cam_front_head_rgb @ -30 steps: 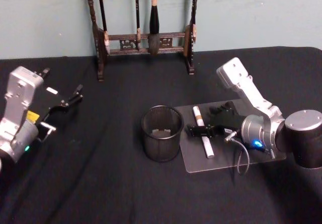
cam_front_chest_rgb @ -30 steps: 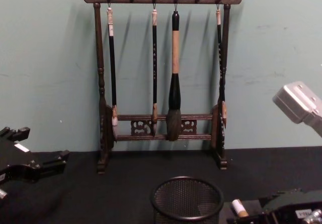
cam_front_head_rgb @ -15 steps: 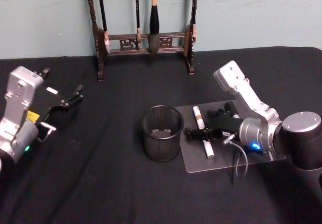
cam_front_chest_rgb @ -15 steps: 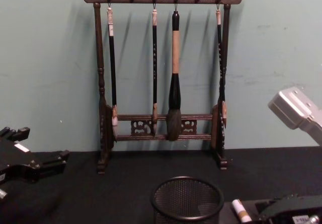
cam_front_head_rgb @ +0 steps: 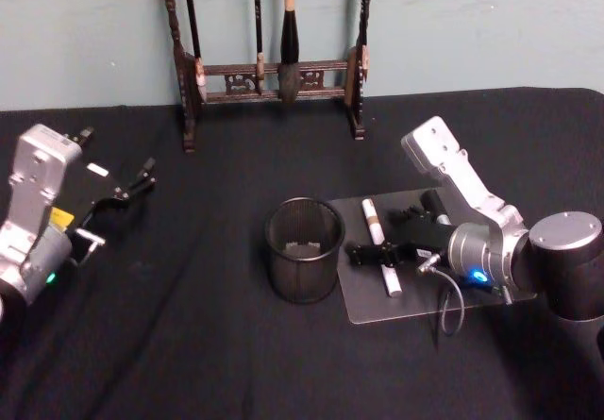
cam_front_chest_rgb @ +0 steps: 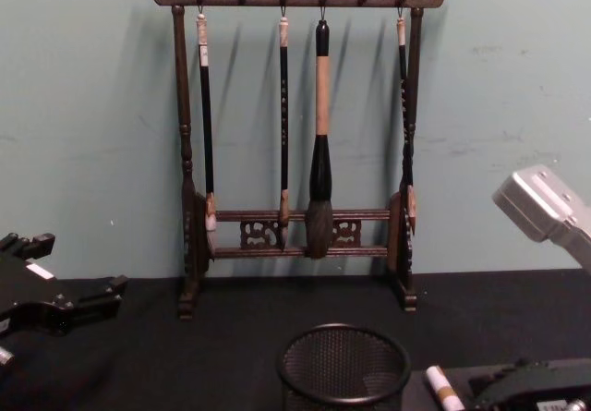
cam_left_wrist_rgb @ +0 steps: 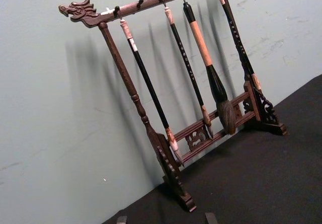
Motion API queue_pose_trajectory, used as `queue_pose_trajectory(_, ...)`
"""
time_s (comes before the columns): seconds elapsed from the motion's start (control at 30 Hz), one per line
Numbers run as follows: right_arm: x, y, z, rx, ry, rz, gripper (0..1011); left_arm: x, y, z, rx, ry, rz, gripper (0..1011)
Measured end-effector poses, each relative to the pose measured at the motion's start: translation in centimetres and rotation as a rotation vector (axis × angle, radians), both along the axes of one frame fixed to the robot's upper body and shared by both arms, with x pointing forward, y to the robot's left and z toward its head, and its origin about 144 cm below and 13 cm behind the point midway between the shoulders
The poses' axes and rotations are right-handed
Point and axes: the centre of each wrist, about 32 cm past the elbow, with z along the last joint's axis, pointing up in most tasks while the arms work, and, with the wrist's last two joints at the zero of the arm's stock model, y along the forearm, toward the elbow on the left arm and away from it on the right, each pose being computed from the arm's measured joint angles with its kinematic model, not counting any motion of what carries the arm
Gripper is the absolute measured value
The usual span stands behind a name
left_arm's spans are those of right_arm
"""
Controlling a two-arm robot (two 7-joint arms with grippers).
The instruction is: Pick up the water-based marker from the table and place it into the pen holder.
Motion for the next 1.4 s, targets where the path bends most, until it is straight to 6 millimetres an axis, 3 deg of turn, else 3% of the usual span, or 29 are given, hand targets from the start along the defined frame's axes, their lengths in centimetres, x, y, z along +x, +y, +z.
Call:
queue_pose_trajectory(1.03,-0.18,0.05,-0.30,0.003,0.011,0.001,1000,0.00,0.00,0.00,0.000,0.000,0.000,1001)
queue_pose_trajectory(1.27,-0.17,0.05,-0.28,0.003,0.010,0.001,873,0.00,0.00,0.00,0.000,0.000,0.000,1001)
queue_pose_trajectory(1.4,-0.16,0.05,-0.27,0.004,0.009,0.001,733,0.00,0.00,0.00,0.000,0.000,0.000,1001)
